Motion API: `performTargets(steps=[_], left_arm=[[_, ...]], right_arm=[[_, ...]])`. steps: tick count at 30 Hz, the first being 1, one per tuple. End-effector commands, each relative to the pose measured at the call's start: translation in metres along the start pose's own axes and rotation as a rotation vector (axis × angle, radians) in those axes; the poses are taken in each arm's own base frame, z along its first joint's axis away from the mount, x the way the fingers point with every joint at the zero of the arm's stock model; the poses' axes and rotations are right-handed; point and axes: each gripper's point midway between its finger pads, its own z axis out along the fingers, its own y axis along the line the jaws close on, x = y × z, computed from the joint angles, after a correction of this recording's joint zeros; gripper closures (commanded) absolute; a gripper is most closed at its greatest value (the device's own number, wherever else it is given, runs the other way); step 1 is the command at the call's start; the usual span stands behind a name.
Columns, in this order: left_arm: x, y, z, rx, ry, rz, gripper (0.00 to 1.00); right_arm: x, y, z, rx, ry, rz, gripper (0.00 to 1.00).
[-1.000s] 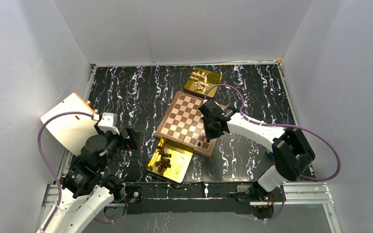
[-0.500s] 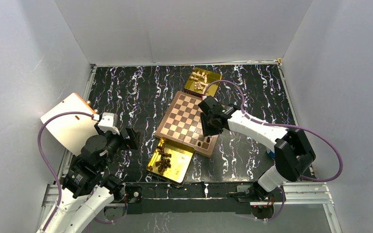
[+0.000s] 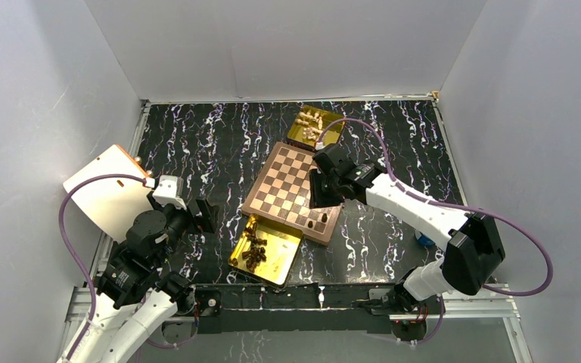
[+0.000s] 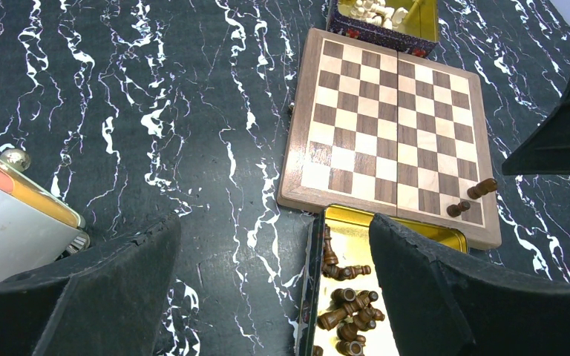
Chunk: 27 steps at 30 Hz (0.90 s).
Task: Set up the chess pieces on the board
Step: Pick up the chess piece from the storage box.
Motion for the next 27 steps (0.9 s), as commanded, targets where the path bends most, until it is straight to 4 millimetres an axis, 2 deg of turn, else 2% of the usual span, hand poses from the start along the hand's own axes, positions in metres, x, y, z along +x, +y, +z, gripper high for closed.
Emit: performTargets(steps=[1, 6, 13, 20, 23, 27], left_arm=[[0.0, 0.001, 0.003, -0.006, -0.004, -0.005, 0.06], [0.0, 0.001, 0.003, -0.009, -0.005, -0.006, 0.06], [-0.003, 0.003, 0.0, -0.016, -0.023, -0.008, 0.06], [-0.005, 0.005, -0.002, -0.02, -0.035, -0.01, 0.06], [-0.007, 0.005, -0.004, -0.016, -0.041, -0.012, 0.06], [-0.008, 0.004, -0.005, -0.01, -0.049, -0.013, 0.06]], right_arm=[[-0.006, 0.042, -0.015, -0.148, -0.059, -0.008, 0.64], [0.003, 0.073, -0.011, -0.227, -0.081, -0.039, 0.64], [0.029, 0.113, 0.007, -0.265, -0.031, -0.122, 0.63], [0.054, 0.158, 0.022, -0.382, 0.028, -0.193, 0.63], [0.065, 0.17, 0.029, -0.441, 0.073, -0.193, 0.62], [0.073, 0.176, 0.037, -0.466, 0.114, -0.188, 0.6]])
